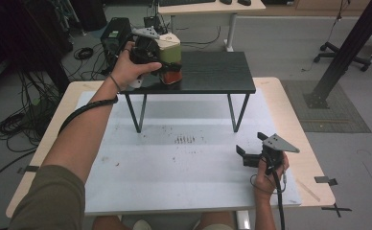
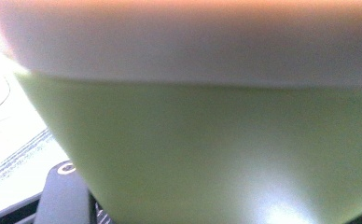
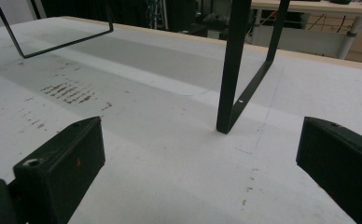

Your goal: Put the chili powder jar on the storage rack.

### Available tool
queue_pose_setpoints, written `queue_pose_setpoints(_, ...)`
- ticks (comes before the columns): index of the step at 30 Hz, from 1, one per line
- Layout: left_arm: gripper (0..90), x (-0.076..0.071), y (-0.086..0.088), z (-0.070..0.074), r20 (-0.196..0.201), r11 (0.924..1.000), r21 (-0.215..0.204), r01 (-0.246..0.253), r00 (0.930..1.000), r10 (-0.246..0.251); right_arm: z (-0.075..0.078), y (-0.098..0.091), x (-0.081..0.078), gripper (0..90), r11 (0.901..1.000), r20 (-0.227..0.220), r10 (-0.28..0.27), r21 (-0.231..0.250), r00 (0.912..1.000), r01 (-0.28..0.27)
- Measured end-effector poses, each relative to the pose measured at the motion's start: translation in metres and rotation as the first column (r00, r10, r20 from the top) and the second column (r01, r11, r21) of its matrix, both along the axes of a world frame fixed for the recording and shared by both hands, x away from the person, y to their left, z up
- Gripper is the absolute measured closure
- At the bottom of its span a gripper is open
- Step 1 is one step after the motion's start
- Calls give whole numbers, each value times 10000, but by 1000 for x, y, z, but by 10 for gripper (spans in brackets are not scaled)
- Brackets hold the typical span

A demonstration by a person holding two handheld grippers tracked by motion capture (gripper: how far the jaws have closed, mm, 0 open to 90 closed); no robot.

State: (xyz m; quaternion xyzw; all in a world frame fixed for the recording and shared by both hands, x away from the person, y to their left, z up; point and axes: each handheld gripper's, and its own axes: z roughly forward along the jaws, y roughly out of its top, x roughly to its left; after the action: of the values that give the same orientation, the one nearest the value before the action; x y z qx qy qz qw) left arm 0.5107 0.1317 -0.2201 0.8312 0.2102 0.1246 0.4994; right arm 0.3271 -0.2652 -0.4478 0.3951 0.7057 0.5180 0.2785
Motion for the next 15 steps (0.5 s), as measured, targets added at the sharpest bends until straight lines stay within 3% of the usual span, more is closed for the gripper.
queue_pose_setpoints(15,300,0,0,0,-11,10000,9,1,10000,-1,0,0,0,11,10000,19,3,39,10000,-3)
